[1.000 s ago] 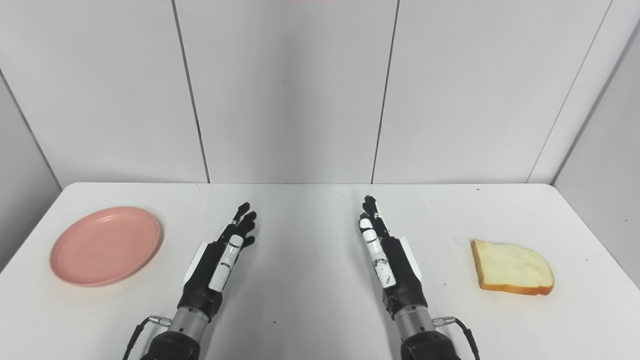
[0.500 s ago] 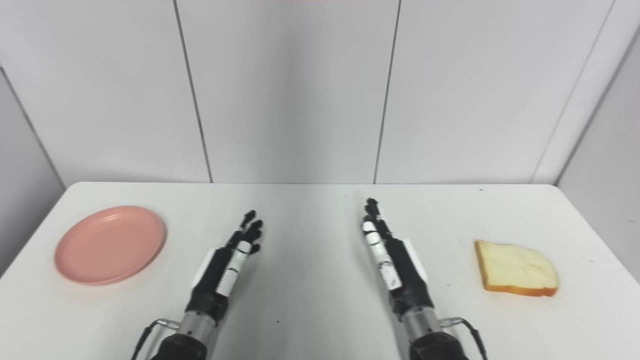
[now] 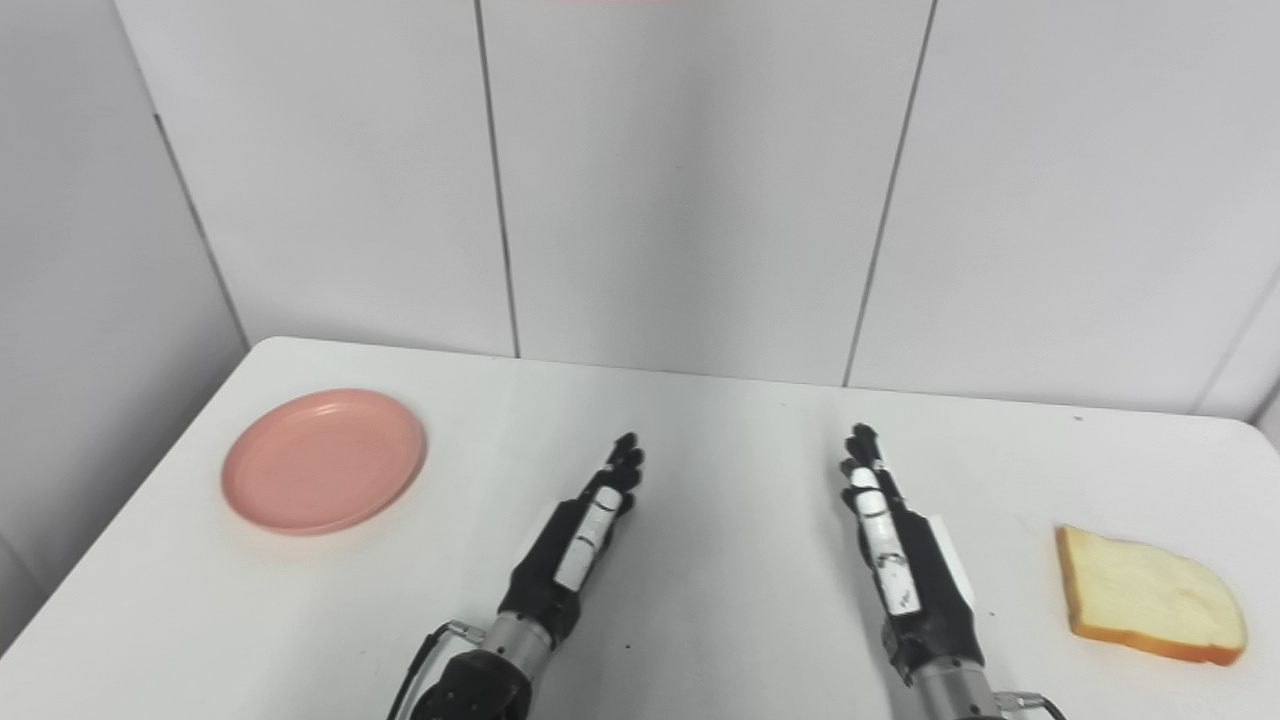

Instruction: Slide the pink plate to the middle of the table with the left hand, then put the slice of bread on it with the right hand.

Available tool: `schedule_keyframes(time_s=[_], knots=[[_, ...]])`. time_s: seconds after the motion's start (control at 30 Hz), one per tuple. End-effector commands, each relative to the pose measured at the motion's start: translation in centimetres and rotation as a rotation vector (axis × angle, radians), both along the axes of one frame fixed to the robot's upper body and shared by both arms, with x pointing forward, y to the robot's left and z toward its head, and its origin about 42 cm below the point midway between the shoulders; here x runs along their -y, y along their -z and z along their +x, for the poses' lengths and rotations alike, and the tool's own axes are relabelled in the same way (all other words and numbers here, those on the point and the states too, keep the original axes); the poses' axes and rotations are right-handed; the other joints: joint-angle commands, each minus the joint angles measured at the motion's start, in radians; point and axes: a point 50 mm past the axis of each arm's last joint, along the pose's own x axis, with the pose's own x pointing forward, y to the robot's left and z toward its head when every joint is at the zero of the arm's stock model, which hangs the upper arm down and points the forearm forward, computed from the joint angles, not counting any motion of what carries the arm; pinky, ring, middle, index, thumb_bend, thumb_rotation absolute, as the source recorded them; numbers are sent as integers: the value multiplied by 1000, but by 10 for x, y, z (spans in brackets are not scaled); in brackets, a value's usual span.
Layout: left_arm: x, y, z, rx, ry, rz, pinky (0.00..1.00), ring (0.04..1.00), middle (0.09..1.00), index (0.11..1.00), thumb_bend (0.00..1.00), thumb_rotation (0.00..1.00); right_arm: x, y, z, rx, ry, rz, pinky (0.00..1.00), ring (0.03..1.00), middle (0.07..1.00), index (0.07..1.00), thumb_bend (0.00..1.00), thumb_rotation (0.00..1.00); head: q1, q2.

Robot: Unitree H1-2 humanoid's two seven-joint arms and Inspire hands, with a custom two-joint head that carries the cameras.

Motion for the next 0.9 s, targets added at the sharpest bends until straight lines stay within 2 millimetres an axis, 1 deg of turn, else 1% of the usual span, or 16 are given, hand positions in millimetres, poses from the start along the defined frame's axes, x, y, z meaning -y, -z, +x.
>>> schedule_keyframes(time_s=[0.0, 0.1, 0.2, 0.4, 0.5, 0.6, 0.7, 0.73, 0.8, 0.87], knots=[[12, -23, 7, 83, 18, -52, 1000, 1000, 1000, 1000, 767, 1000, -1, -23, 2, 72, -5, 16, 1000, 1000, 1000, 1000, 112, 1000, 0, 1], [13, -24, 7, 93, 17, -30, 1000, 1000, 1000, 1000, 771, 1000, -3, -26, 0, 78, -4, 20, 1000, 1000, 1000, 1000, 69, 1000, 3, 0], [14, -23, 8, 89, 18, -64, 1000, 1000, 1000, 1000, 773, 1000, -5, -29, -2, 70, 1, 29, 1000, 1000, 1000, 1000, 57, 1000, 3, 0], [13, -24, 8, 88, 12, -52, 1000, 1000, 1000, 1000, 778, 1000, -8, -33, -3, 68, 0, 40, 1000, 1000, 1000, 1000, 40, 1000, -4, 1], [13, -23, 8, 88, 20, -62, 1000, 1000, 1000, 1000, 771, 1000, -9, -34, -4, 71, 0, 38, 1000, 1000, 1000, 1000, 17, 1000, -4, 1], [12, -24, 8, 86, 21, -57, 1000, 1000, 1000, 1000, 774, 1000, -9, -34, -4, 75, 0, 18, 1000, 1000, 1000, 1000, 18, 1000, -8, 2], [10, -25, 10, 124, 32, -50, 1000, 1000, 1000, 1000, 766, 1000, -9, -35, -4, 78, 0, 13, 1000, 1000, 1000, 1000, 24, 1000, -8, 2], [9, -27, 10, 130, 27, -42, 1000, 1000, 1000, 1000, 776, 1000, -9, -35, -4, 78, -1, 17, 1000, 1000, 1000, 1000, 23, 1000, -8, 2], [7, -32, 9, 126, 9, -25, 992, 1000, 1000, 1000, 750, 1000, -9, -36, -4, 82, -1, 19, 1000, 1000, 1000, 1000, 24, 1000, -8, 2], [5, -43, 6, 134, -20, 10, 999, 1000, 1000, 993, 696, 1000, -10, -36, -4, 85, 2, 15, 1000, 1000, 1000, 1000, 15, 1000, -8, 2]])
